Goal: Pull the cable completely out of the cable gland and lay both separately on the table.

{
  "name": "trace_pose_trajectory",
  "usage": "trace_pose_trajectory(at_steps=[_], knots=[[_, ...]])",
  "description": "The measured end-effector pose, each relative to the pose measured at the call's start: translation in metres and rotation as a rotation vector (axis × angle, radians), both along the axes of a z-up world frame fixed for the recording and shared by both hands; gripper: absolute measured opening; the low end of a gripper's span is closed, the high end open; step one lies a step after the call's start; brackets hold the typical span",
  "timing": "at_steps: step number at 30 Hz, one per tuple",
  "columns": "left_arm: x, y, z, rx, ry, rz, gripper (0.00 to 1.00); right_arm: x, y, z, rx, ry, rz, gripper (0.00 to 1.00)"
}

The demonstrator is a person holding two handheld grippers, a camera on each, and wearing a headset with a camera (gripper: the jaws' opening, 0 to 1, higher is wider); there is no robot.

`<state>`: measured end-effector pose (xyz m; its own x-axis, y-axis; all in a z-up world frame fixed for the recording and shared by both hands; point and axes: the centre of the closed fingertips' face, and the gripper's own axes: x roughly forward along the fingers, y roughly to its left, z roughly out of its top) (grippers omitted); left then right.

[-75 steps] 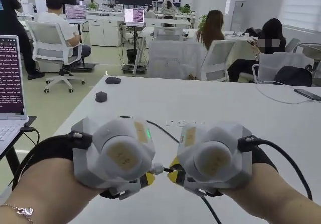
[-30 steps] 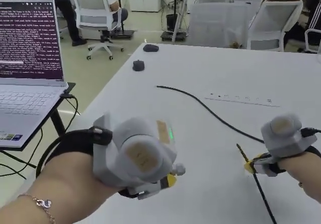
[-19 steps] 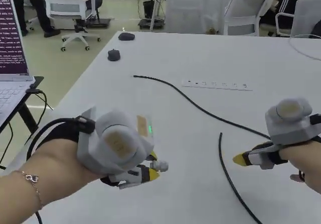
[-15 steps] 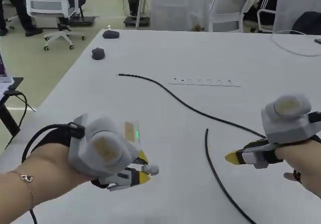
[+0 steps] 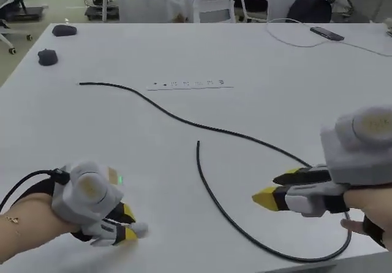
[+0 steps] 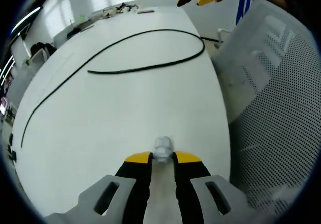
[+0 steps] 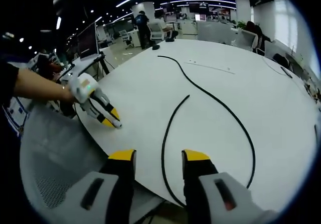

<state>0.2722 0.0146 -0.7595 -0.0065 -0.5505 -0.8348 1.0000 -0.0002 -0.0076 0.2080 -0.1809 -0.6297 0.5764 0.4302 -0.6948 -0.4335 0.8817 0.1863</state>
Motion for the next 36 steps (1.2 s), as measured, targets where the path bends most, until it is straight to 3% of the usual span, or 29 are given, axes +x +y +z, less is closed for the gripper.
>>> trace_pose_trajectory(at_steps=[6,8,10,14,15,16,18,20,23,25,26,28,30,33,36], knots=[[-0.003,0.011,0.014,0.001,-0.003,0.035,0.31,-0.016,0.000,0.003,-0.008,0.014,0.002,0.39],[-0.011,0.016,0.026,0.003,-0.040,0.002,0.31,-0.019,0.002,0.004,0.001,0.020,-0.002,0.40],[-0.023,0.024,0.038,0.000,-0.025,0.022,0.33,-0.022,0.006,0.008,0.020,0.009,-0.015,0.38],[-0.048,0.041,0.063,0.007,-0.019,0.042,0.48,-0.030,0.019,0.008,0.095,0.025,-0.020,0.39],[-0.063,0.053,0.069,0.038,0.026,0.043,0.46,-0.032,0.021,0.007,0.101,0.031,-0.022,0.38],[-0.069,0.059,0.074,0.048,0.038,0.064,0.44,-0.034,0.022,0.006,0.102,0.037,-0.020,0.38],[-0.077,0.068,0.087,0.024,0.027,0.098,0.41,-0.040,0.026,0.002,0.092,0.056,-0.010,0.38],[-0.086,0.081,0.097,0.014,0.082,0.212,0.42,-0.046,0.031,0.000,0.082,0.086,0.015,0.38],[-0.088,0.096,0.111,-0.030,0.070,0.307,0.41,-0.053,0.037,-0.003,0.055,0.116,0.064,0.39],[-0.078,0.108,0.120,-0.068,0.041,0.446,0.44,-0.055,0.039,-0.002,0.046,0.122,0.074,0.40],[-0.071,0.111,0.125,-0.106,0.010,0.508,0.45,-0.055,0.040,-0.001,0.046,0.126,0.074,0.40],[-0.064,0.116,0.131,-0.151,-0.010,0.593,0.45,-0.055,0.040,-0.001,0.045,0.129,0.068,0.41],[-0.061,0.121,0.135,-0.204,-0.006,0.670,0.43,-0.057,0.040,-0.002,0.036,0.139,0.063,0.43],[-0.062,0.126,0.139,-0.290,0.050,0.781,0.40,-0.058,0.041,-0.002,0.048,0.131,0.042,0.42],[-0.062,0.132,0.141,-0.315,0.034,0.829,0.40,-0.058,0.044,-0.002,0.071,0.127,0.015,0.42]])
